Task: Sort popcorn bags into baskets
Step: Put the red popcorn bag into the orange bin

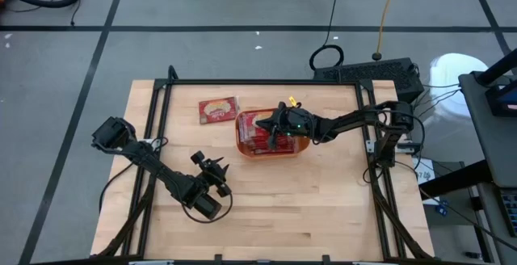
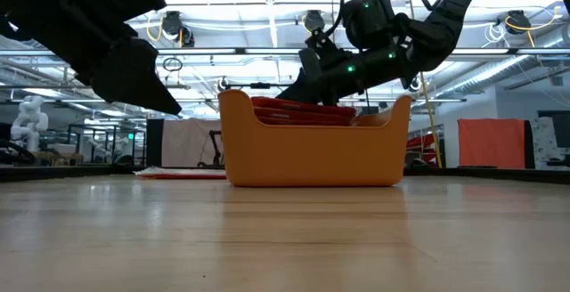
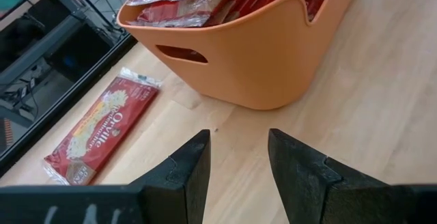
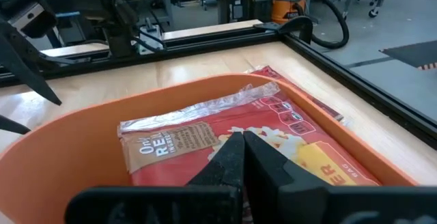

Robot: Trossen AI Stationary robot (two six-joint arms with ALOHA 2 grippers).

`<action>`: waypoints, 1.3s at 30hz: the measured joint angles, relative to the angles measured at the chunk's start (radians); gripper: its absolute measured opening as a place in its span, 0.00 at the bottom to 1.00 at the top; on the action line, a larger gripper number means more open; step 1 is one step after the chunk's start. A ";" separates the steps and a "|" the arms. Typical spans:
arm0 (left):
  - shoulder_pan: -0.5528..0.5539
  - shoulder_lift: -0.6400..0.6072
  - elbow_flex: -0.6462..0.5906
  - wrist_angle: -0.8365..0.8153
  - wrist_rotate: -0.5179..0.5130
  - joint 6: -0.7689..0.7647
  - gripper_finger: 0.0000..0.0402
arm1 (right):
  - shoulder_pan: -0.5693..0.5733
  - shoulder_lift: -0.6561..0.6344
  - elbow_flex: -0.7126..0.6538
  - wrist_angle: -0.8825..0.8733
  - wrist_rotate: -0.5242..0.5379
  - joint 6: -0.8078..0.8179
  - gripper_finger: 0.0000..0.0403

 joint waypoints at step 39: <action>0.143 -0.267 0.003 -0.201 0.037 0.079 0.38 | 0.037 -0.083 -0.004 0.112 -0.030 -0.077 0.00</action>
